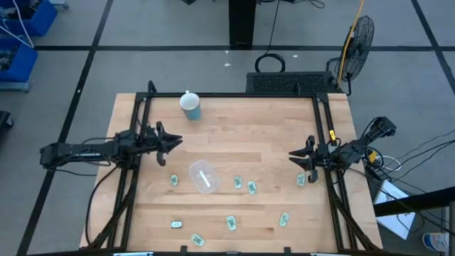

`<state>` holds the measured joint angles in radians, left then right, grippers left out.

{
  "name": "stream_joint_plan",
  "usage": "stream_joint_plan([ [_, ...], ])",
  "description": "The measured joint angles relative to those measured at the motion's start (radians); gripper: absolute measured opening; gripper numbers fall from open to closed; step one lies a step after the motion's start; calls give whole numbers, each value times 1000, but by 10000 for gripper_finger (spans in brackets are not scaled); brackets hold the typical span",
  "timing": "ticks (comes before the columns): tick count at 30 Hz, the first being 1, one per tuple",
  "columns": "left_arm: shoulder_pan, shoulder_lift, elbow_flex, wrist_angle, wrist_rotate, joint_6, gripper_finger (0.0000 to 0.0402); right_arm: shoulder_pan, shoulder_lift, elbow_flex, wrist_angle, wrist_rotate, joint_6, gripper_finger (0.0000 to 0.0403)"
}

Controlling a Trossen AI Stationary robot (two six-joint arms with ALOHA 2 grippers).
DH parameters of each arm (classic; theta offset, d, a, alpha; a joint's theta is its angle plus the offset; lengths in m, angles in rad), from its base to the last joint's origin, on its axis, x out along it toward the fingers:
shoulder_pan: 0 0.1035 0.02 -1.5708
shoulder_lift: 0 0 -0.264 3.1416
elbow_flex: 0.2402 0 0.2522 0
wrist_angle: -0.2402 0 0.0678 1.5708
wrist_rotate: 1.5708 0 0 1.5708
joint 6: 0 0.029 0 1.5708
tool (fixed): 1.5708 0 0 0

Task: Pick and place Stevia / Truvia into bins
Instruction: Put the stevia packet into the transparent container

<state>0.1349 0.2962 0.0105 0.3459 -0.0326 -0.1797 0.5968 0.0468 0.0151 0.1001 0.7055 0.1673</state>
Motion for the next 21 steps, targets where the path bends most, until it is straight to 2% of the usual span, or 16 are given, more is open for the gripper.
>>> stream_joint_plan([
  [3,0,0,0,52,-22,-27,86,0,0,0,0,0,0,96],
  [6,3,-1,0,104,-132,-25,86,0,0,0,0,0,0,95],
  [12,3,0,0,18,-145,-120,86,0,0,0,0,0,0,96],
  [15,3,9,0,20,-123,-163,86,0,0,0,0,0,0,95],
  [18,3,14,8,83,-36,-121,86,0,0,0,0,0,0,96],
  [21,-12,16,83,76,13,-80,86,0,0,0,0,0,0,95],
])
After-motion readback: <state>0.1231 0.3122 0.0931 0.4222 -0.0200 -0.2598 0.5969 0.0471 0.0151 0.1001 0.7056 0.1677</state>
